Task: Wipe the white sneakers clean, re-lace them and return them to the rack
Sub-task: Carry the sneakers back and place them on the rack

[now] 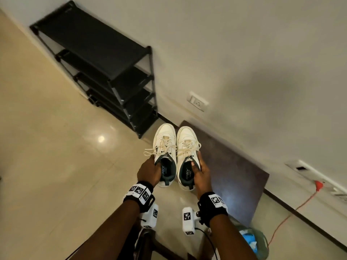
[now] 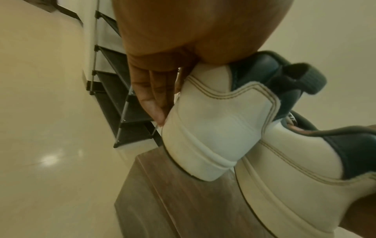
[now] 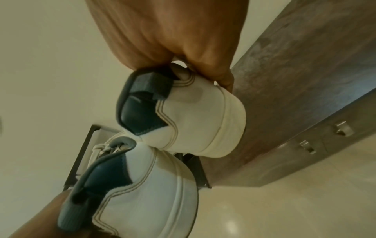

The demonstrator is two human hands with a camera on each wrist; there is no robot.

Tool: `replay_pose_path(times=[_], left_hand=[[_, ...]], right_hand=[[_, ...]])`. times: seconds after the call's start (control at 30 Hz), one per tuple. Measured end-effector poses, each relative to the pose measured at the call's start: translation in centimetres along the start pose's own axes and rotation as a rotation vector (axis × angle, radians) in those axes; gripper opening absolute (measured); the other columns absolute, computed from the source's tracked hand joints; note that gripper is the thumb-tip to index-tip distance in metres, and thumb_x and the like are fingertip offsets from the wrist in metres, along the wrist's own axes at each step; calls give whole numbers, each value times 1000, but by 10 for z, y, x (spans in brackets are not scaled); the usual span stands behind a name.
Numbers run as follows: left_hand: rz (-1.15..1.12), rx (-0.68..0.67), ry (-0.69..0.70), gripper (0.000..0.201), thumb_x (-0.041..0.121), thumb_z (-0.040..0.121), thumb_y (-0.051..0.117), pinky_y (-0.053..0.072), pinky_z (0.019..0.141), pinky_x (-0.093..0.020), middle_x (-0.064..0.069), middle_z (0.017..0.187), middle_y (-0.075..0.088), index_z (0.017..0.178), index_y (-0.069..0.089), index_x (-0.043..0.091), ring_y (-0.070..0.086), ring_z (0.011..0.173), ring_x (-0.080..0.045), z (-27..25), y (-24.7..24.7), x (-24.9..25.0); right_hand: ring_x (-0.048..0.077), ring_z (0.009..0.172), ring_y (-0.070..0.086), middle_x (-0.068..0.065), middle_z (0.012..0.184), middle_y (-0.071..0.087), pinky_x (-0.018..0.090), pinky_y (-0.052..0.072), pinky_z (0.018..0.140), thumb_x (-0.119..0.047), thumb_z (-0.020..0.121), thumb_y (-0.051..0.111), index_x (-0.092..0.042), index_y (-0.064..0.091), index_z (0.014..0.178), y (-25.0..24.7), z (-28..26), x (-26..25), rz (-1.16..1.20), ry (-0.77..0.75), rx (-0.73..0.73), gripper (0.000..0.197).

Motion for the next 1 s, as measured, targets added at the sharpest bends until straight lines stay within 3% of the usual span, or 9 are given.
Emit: replay_pose_path(times=[0.2,0.33,0.43,0.6,0.8,0.93,1.0], left_hand=[[-52,137,-84,35,29,101,49,47,89,-39,-12,122,68,133,57,17,61,112,-37,-17,-103,-21],[-101,208,-123,42,35,99,43,47,89,-38,-12,123,68,135,56,18,61,113,-35,-14,-168,-39],[-104,244,-163,35,28,101,47,45,84,-35,-11,120,69,133,57,18,62,110,-35,-7,-213,-60],[-97,264,-204,32,26,100,49,48,86,-38,-12,117,69,129,58,15,63,108,-36,10,-292,-108],[-93,272,-256,32,30,101,48,49,89,-38,-13,120,68,128,58,14,62,110,-36,35,-383,-153],[-82,286,-282,35,30,102,46,49,92,-40,-14,124,66,130,57,13,61,114,-36,45,-433,-169],[-76,276,-299,39,32,103,45,47,96,-40,-14,130,64,134,55,12,58,118,-36,51,-454,-171]], right_hand=[[16,128,58,1,142,59,34,48,108,-5,101,56,-21,46,149,96,-19,-54,-62,19,-159,52],[19,132,55,3,144,57,43,44,113,-6,100,57,-25,48,148,167,-20,-75,-133,5,-240,52],[19,132,55,4,146,55,37,46,110,-3,100,56,-21,46,150,221,-23,-85,-151,20,-285,54],[15,127,59,-3,140,61,44,45,112,-4,98,60,-27,52,145,317,-34,-91,-176,38,-334,53],[16,127,59,-1,142,59,36,49,107,-3,99,58,-23,49,149,424,-47,-97,-168,84,-393,54],[16,121,62,2,139,60,16,55,88,-2,99,57,-19,47,149,473,-53,-100,-133,130,-402,54],[11,113,63,1,137,60,12,54,82,-1,99,56,-17,48,149,494,-52,-109,-123,141,-406,53]])
Point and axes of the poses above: each hand's wrist, its own z-axis towards the middle knuckle, its own y-axis out of the palm, x = y × z, the point moved 2 cm from there along z, towards the middle knuckle
